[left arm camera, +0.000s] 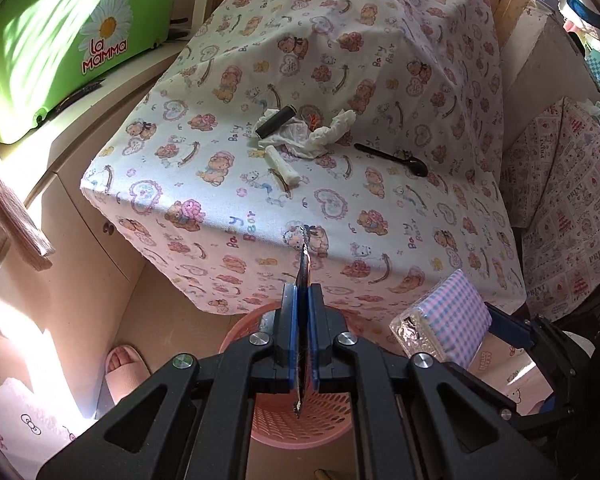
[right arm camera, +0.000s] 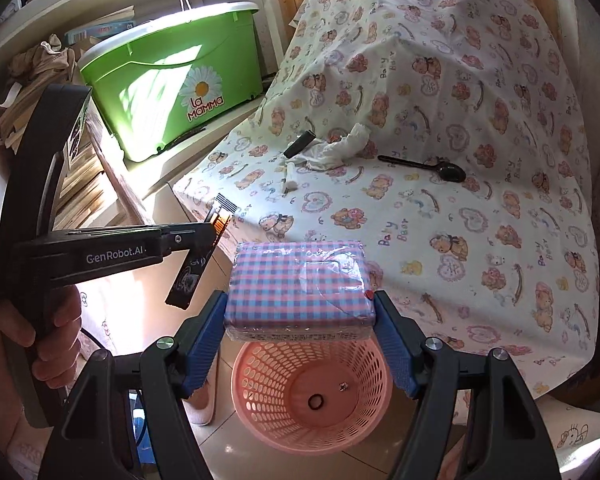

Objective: Collect trash
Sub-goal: 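Carry the tissue pack and black strip over the pink wastebasket, then open the right tool to drop the tissue pack while the left tool releases the black strip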

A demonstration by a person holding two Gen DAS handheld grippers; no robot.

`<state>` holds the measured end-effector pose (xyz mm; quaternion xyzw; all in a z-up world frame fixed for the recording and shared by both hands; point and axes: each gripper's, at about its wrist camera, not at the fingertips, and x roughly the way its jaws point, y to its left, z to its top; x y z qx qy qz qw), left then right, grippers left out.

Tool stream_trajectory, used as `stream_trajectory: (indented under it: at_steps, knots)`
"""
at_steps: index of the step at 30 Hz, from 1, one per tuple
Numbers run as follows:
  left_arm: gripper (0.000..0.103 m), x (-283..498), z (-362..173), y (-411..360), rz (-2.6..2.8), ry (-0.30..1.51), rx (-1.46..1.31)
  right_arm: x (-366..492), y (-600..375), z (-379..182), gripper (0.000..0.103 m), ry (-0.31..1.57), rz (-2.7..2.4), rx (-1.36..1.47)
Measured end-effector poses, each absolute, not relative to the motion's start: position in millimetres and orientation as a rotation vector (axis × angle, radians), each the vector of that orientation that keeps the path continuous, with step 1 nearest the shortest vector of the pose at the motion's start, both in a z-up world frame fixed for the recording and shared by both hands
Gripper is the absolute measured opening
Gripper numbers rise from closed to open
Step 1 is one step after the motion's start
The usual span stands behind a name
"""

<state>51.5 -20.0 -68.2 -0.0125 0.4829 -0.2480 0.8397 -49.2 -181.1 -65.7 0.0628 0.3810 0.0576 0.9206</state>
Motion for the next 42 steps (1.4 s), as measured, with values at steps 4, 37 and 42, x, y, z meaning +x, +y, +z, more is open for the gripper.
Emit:
stream_trajectory:
  at_steps: [4,37,42]
  knots:
    - [0.004,51.8,-79.3,-23.4,-0.522,1.063,-0.017,-46.1,-179.2,-75.9,0.074,0.827,0.134,0.138]
    - [0.005,76.1,-241.4,-43.3,-0.372,1.450,0.069,-10.4,-164.6,-237.9,0.074,1.196,0.018,0.012]
    - [0.005,73.7,-256.7,-43.1,-0.358,1.478,0.115,-12.9,-162.5,-257.6,0.074,1.257,0.011,0.038]
